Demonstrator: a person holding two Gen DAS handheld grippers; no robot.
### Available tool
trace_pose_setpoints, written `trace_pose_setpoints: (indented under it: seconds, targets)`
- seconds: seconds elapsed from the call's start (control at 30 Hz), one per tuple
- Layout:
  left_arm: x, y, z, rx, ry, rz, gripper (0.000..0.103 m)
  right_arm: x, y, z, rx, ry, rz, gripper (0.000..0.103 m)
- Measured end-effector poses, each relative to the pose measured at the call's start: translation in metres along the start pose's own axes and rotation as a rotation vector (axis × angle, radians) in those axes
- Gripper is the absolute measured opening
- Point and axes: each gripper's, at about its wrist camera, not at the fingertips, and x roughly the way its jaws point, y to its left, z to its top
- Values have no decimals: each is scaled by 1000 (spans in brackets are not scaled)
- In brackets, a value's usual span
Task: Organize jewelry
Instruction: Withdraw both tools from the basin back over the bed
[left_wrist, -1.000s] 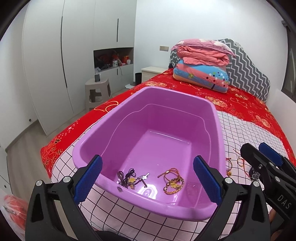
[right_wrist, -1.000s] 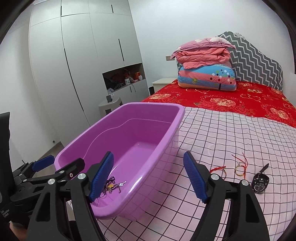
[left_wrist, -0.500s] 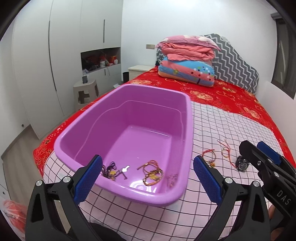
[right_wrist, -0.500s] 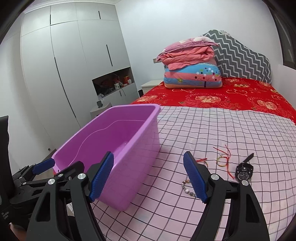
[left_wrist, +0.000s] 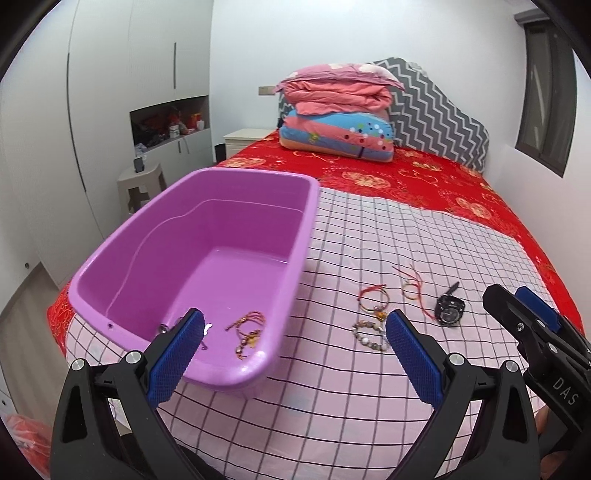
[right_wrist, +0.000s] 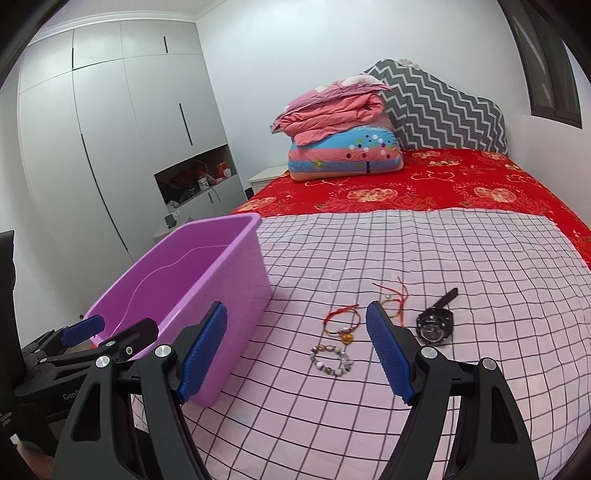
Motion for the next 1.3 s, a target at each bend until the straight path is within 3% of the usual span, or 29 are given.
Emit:
trace_pose_setpoints:
  seconds: [0.57,1.3]
  targets:
    - [30,-68,-23,87,69,-78,97,-11,-66,-26,77,26,-103,74]
    - [132,-82,-70,43,216,-67,97,75,-152,-85,143,195,-185,74]
